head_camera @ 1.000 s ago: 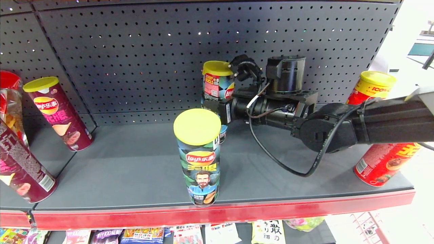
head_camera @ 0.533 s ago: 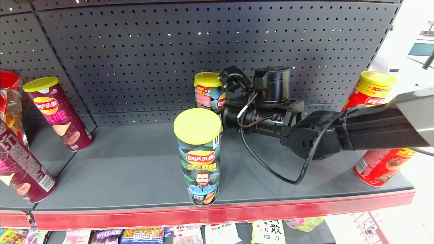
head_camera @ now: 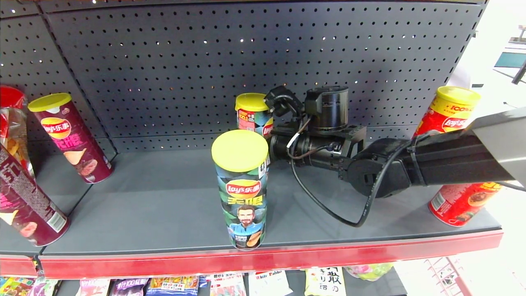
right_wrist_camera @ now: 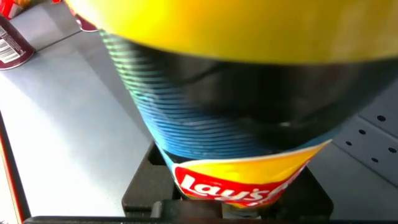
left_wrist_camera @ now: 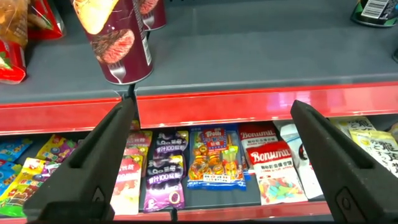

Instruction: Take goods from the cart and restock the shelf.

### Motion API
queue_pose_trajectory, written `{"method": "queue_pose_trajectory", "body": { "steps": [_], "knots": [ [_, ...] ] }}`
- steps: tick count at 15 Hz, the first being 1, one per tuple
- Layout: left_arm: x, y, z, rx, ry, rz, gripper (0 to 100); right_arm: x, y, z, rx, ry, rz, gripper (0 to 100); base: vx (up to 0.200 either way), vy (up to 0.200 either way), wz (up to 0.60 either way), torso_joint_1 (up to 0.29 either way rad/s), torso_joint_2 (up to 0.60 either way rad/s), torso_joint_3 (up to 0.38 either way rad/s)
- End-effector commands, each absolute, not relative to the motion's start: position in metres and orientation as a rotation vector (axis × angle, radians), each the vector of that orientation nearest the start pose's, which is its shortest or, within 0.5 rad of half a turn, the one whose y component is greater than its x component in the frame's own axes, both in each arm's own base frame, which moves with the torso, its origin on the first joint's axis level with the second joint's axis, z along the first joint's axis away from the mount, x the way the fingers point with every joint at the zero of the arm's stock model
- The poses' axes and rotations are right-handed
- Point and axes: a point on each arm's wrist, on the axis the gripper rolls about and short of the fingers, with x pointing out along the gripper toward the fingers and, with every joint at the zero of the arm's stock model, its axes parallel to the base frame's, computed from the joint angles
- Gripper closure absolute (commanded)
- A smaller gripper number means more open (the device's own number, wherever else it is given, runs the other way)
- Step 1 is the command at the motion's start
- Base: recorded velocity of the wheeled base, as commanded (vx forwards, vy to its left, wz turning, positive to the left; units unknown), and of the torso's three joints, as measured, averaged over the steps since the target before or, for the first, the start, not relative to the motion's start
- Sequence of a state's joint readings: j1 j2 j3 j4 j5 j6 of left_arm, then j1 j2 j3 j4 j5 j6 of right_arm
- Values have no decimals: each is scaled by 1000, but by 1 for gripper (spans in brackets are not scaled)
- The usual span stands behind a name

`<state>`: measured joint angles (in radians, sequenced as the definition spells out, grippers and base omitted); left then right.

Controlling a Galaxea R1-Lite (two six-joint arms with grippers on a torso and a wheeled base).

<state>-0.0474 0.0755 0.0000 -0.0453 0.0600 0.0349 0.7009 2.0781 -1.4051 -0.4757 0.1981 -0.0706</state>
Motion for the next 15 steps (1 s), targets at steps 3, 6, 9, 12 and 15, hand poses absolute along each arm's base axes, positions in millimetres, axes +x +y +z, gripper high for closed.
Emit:
{"method": "queue_pose_trajectory", "body": {
  "steps": [3, 6, 9, 12, 15],
  "knots": [
    [-17, 2, 82, 37, 31, 12, 0, 324, 280, 191, -120, 176, 895, 100, 0, 0, 0, 0, 0, 0],
    [-17, 2, 82, 37, 31, 12, 0, 324, 280, 192, -118, 173, 895, 0, 0, 0, 0, 0, 0, 0],
    [-17, 2, 82, 37, 31, 12, 0, 323, 279, 194, -117, 169, 890, 0, 0, 0, 0, 0, 0, 0],
    [-17, 2, 82, 37, 31, 12, 0, 321, 275, 199, -112, 162, 852, 0, 0, 0, 0, 0, 0, 0],
    [-16, 2, 82, 39, 35, 9, 0, 306, 259, 201, -102, 196, 831, 0, 0, 0, 0, 0, 0, 0]
  ]
}}
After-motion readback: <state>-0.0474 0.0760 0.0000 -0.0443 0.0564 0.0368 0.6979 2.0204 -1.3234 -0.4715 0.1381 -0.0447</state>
